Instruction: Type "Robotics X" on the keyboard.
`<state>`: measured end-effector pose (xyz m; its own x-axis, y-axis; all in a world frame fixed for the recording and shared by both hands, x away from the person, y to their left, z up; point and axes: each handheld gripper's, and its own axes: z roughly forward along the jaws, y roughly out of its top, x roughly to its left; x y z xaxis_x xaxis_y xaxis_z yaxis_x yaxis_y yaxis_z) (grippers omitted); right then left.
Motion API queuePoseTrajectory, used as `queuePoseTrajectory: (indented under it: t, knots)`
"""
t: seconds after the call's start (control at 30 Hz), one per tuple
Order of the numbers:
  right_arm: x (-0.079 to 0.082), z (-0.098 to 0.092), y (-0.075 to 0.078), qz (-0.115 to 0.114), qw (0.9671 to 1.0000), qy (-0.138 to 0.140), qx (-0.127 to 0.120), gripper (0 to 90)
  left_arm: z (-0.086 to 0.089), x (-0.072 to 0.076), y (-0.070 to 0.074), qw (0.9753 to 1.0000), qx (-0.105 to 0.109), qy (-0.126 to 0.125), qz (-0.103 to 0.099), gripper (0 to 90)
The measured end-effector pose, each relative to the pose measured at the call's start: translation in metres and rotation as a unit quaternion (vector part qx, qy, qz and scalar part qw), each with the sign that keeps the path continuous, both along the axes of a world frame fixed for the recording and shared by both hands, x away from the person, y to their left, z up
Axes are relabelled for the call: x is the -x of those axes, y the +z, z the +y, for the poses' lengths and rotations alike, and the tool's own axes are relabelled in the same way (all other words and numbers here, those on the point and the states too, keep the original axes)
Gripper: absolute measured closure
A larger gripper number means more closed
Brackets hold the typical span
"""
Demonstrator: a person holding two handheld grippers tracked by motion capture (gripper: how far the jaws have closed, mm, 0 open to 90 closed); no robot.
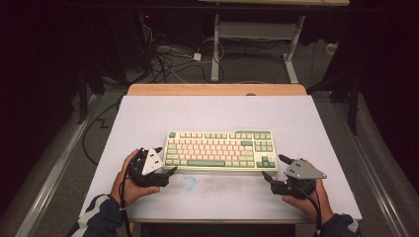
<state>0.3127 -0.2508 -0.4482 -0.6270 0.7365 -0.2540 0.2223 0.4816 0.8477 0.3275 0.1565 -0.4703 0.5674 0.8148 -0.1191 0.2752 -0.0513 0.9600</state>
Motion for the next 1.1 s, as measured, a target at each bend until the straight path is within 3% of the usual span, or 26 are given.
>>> queuePoseTrajectory:
  t: [0.23, 0.37, 0.47, 0.6, 0.73, 0.83, 1.03, 1.1]
  knots:
    - [0.000, 0.001, -0.001, 0.001, 1.0000, -0.001, 0.002, 24.1, 0.016, 0.007, -0.005, 0.9998, -0.003, 0.018, 0.013, 20.3]
    - [0.000, 0.000, -0.001, 0.001, 1.0000, -0.001, 0.002, 24.1, 0.021, 0.007, -0.005, 0.9995, -0.004, 0.025, 0.021, 25.4]
    - [-0.001, 0.000, -0.001, 0.003, 1.0000, 0.000, 0.004, 24.1, 0.022, 0.006, -0.002, 0.9994, 0.007, 0.025, 0.025, 40.0]
    - [0.000, 0.000, -0.001, 0.002, 1.0000, 0.000, 0.005, 24.1, 0.024, 0.004, 0.004, 0.9986, 0.027, 0.018, 0.041, 70.2]
    - [-0.001, 0.000, -0.001, 0.003, 1.0000, -0.001, 0.003, 24.2, 0.025, 0.002, 0.010, 0.9978, 0.037, 0.011, 0.053, 85.5]
    - [-0.001, 0.000, -0.001, 0.004, 1.0000, -0.001, 0.004, 24.1, 0.021, -0.002, 0.012, 0.9979, 0.032, 0.003, 0.056, 87.4]
    - [-0.002, 0.000, -0.002, 0.004, 1.0000, -0.001, 0.003, 24.2, 0.008, -0.017, 0.017, 0.9965, 0.043, 0.001, 0.072, 87.4]
    - [-0.002, 0.000, -0.002, 0.006, 1.0000, -0.002, 0.004, 24.2, 0.002, -0.021, 0.018, 0.9967, 0.034, -0.005, 0.074, 87.4]
